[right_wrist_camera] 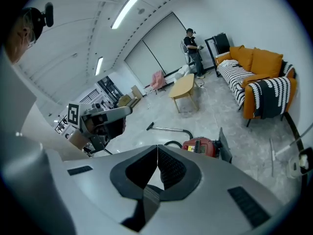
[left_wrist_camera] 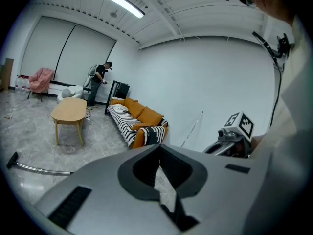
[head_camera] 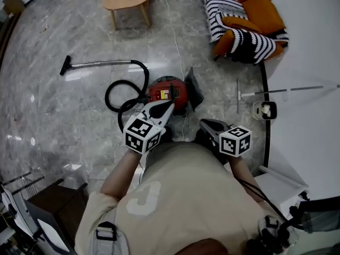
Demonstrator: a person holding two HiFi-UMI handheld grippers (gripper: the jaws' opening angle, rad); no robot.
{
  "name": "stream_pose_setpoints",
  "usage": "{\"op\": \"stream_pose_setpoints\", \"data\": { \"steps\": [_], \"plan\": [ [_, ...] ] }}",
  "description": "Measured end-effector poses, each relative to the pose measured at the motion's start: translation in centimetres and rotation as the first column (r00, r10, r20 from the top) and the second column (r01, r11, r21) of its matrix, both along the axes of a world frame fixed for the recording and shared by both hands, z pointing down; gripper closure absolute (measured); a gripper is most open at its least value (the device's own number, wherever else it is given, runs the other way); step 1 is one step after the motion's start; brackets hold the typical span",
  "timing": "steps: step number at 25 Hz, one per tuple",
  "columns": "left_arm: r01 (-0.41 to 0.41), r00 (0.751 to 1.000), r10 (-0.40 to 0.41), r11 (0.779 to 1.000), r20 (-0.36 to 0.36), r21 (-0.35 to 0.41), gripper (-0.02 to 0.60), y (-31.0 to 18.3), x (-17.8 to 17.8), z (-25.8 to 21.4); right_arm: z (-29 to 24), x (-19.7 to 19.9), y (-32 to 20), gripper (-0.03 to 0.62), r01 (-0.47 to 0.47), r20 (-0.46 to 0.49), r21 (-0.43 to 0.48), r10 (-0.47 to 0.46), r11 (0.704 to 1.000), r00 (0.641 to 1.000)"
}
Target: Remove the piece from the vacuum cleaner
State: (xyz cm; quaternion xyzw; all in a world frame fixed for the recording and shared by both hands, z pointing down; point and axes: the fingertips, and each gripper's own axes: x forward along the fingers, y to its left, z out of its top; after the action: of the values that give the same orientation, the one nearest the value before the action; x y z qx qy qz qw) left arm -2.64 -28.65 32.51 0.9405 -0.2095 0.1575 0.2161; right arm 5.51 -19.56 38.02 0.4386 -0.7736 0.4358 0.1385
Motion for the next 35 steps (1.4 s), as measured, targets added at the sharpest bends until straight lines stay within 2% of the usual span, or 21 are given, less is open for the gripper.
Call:
{"op": "stream_pose_setpoints", "data": {
  "steps": [9, 16, 20, 29, 35],
  "plan": [
    [0.079, 0.995, -0.078, 0.997, 0.067, -0.018, 0.578, -1.4, 0.5, 1.7, 2.6, 2.2, -3.6, 0.591, 0.022, 0.084, -0.063, -0.017, 0.998, 0.996],
    [0.145, 0.981, -0.137, 0.988, 0.135, -0.048, 0.578, -3.0, 4.1, 2.2, 5.1, 5.7, -5.4, 0.591, 0.112, 0.122, -0.126, -0.096, 0.986, 0.988],
    [0.152, 0.974, -0.139, 0.987, 0.180, -0.061, 0.578, -3.9, 6.3, 3.1, 7.6, 8.0, -6.0, 0.591, 0.122, 0.137, -0.163, -0.099, 0.979, 0.986],
    [0.168, 0.958, -0.133, 0.978, 0.253, -0.124, 0.578, -4.7, 8.8, 8.9, 15.3, 11.3, -8.1, 0.591, 0.128, 0.083, -0.240, -0.111, 0.962, 0.990],
    [0.172, 0.957, -0.128, 0.974, 0.260, -0.150, 0.578, -5.3, 9.4, 13.3, 20.3, 12.0, -9.2, 0.591, 0.137, 0.042, -0.290, -0.130, 0.947, 0.991]
  ]
}}
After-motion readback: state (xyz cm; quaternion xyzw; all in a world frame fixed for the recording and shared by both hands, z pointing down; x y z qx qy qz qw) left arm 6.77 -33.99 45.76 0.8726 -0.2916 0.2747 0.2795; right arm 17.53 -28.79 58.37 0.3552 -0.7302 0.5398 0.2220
